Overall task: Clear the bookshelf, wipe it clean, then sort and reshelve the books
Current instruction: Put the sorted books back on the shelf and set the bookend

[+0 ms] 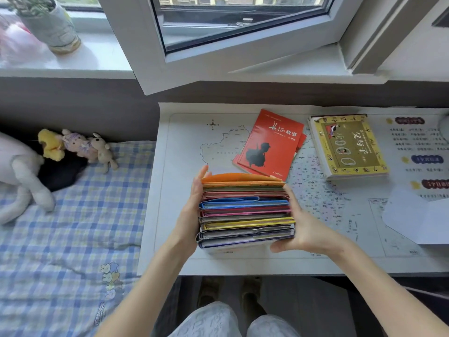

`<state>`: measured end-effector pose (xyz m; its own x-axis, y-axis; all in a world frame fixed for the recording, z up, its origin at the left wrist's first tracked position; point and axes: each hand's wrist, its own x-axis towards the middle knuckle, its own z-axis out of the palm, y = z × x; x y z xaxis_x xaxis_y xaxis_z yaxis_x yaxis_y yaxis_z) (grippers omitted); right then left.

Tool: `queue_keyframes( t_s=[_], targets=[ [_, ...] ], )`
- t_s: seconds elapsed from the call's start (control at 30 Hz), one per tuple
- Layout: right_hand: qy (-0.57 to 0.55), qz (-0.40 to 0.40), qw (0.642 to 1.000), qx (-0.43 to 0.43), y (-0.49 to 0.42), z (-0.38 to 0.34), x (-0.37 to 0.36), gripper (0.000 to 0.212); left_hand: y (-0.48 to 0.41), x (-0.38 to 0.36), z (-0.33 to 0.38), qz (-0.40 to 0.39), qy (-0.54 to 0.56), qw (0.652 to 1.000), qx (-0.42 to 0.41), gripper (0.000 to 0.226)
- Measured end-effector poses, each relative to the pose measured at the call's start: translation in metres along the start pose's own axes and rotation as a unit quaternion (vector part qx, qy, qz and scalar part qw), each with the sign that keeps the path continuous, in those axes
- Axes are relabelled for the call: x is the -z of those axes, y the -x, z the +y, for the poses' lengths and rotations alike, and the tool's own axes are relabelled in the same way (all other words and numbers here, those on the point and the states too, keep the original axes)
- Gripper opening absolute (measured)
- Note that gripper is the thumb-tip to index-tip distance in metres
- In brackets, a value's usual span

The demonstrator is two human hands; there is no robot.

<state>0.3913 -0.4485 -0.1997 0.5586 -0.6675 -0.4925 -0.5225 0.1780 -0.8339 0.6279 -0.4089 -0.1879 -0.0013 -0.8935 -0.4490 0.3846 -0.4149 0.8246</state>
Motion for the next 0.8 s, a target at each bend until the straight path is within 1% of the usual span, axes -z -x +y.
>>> queue_keyframes(
  t_s=[0.1, 0.2, 0.27, 0.3, 0.4, 0.43, 0.53, 0.6, 0.67, 0.73, 0.8],
  targets=[
    [0.001, 0.017, 1.000, -0.007, 0.002, -0.001, -0.003, 0.122, 0.001, -0.007, -0.001, 0.005, 0.005, 1.000, -0.007, 0.058],
    [0.016, 0.011, 1.000, 0.014, 0.007, -0.006, -0.005, 0.112, 0.002, -0.003, 0.003, 0.018, 0.030, 0.999, 0.003, 0.054],
    [0.026, 0.007, 0.999, 0.030, 0.010, -0.008, -0.006, 0.108, 0.003, 0.000, 0.002, 0.027, 0.015, 0.999, -0.011, 0.052],
    [0.030, 0.005, 0.999, 0.036, 0.012, -0.010, -0.006, 0.109, 0.004, 0.001, 0.001, 0.024, -0.005, 0.999, -0.021, 0.053],
    [0.028, -0.001, 0.999, 0.043, 0.014, -0.008, -0.007, 0.115, 0.006, 0.006, -0.003, 0.005, -0.042, 0.999, -0.018, 0.074],
    [0.025, -0.002, 0.999, 0.045, 0.014, -0.007, -0.007, 0.117, 0.006, 0.008, -0.004, 0.004, -0.039, 0.999, -0.010, 0.076],
    [0.012, 0.010, 0.999, 0.047, 0.014, -0.004, -0.007, 0.120, 0.009, 0.010, -0.004, 0.023, -0.047, 0.999, 0.006, 0.066],
    [0.001, 0.015, 0.999, 0.048, 0.015, -0.002, -0.006, 0.123, 0.012, 0.008, -0.005, 0.033, -0.070, 0.997, -0.011, 0.061],
    [0.001, 0.009, 0.999, 0.046, 0.014, 0.001, -0.006, 0.125, 0.013, 0.005, -0.001, 0.029, -0.099, 0.993, -0.048, 0.059],
    [-0.001, 0.005, 0.999, 0.047, 0.013, 0.002, -0.006, 0.125, 0.008, 0.008, 0.010, 0.004, -0.137, 0.988, -0.067, 0.064],
    [0.001, 0.006, 0.999, 0.050, 0.013, 0.003, -0.007, 0.124, -0.001, 0.012, 0.028, -0.047, -0.220, 0.973, -0.053, 0.064]
  ],
)
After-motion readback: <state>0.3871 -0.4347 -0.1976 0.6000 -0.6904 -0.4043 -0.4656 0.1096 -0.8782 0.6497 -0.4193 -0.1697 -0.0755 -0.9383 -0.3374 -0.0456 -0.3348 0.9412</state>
